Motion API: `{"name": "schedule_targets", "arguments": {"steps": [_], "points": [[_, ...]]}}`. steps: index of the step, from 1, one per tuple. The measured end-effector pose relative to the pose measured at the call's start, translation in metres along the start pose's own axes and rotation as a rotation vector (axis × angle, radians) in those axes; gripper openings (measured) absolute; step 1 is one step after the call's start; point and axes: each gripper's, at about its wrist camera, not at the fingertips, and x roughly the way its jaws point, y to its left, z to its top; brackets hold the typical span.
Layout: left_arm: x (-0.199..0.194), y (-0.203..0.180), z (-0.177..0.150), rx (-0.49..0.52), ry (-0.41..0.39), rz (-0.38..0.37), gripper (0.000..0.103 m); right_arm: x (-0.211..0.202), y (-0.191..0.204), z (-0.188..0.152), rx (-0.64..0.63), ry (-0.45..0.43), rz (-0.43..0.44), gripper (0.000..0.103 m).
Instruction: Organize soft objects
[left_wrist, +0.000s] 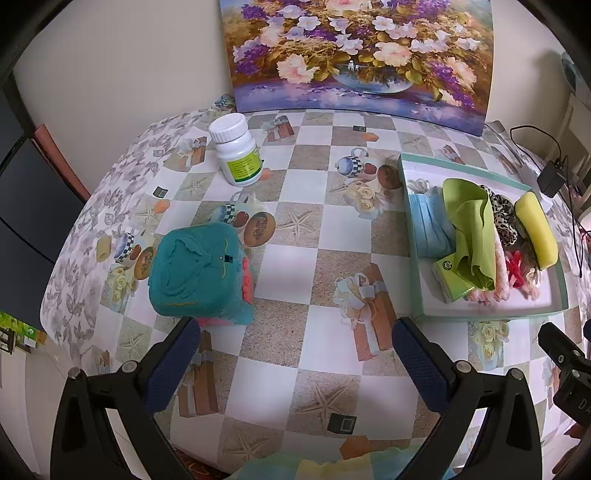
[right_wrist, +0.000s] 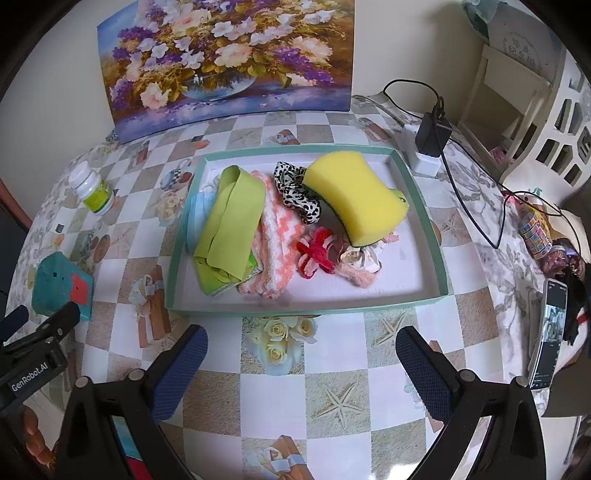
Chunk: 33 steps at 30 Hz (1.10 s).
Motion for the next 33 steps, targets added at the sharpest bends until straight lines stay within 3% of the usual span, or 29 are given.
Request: {"name": "schedule_targets", "arguments": {"steps": [33], "points": [[0.0, -0.0036, 0.001, 0.013, -0.002, -0.004, 0.103, 0.0019, -0.0025, 0.0007, 0.002, 0.003, -0.002, 0.103]]}}
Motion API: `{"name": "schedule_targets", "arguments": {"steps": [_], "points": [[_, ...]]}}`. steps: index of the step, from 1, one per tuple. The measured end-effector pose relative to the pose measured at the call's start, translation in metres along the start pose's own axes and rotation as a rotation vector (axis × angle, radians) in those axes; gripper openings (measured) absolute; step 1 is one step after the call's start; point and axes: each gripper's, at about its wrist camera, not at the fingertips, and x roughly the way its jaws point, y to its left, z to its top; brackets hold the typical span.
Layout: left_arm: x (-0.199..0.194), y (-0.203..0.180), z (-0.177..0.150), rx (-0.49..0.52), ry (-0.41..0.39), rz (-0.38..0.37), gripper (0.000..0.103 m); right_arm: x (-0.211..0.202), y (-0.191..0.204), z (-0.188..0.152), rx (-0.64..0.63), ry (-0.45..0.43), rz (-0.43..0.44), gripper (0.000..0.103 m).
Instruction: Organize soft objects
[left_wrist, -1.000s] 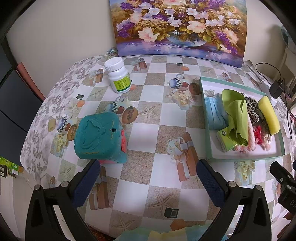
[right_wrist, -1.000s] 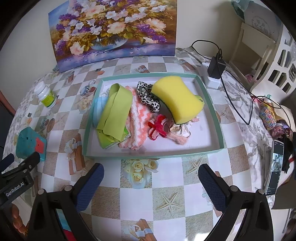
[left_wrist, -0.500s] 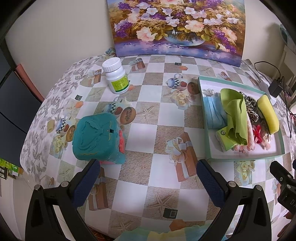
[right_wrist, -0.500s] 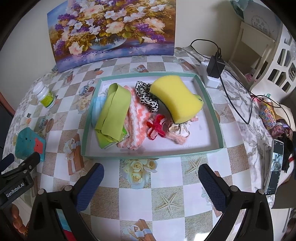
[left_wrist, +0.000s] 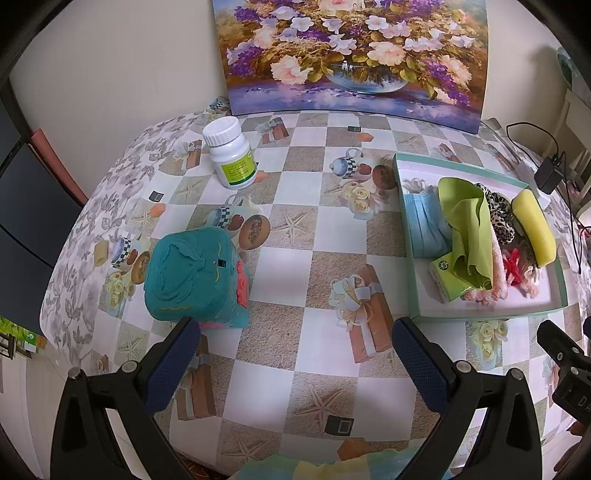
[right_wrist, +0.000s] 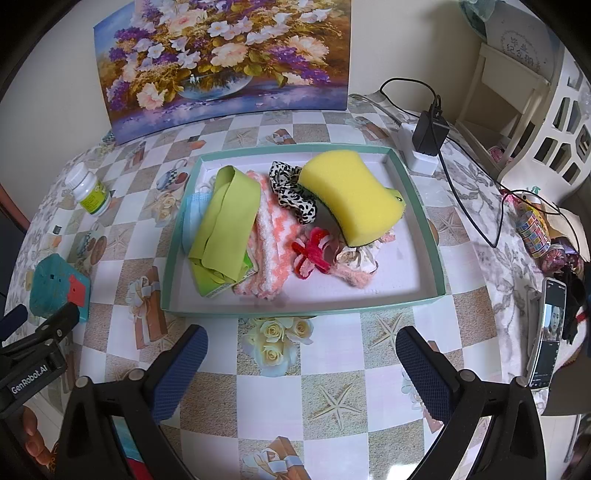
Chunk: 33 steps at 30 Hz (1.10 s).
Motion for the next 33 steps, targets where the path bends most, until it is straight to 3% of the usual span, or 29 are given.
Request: {"name": "schedule_targets", "arguments": {"steps": [33], "points": [[-0.0041, 0.0039, 0.0014, -0.018, -0.025, 0.003, 0.103, 0.0002, -0.0028, 0.0007, 0.001, 0.003, 0.0, 0.103]]}}
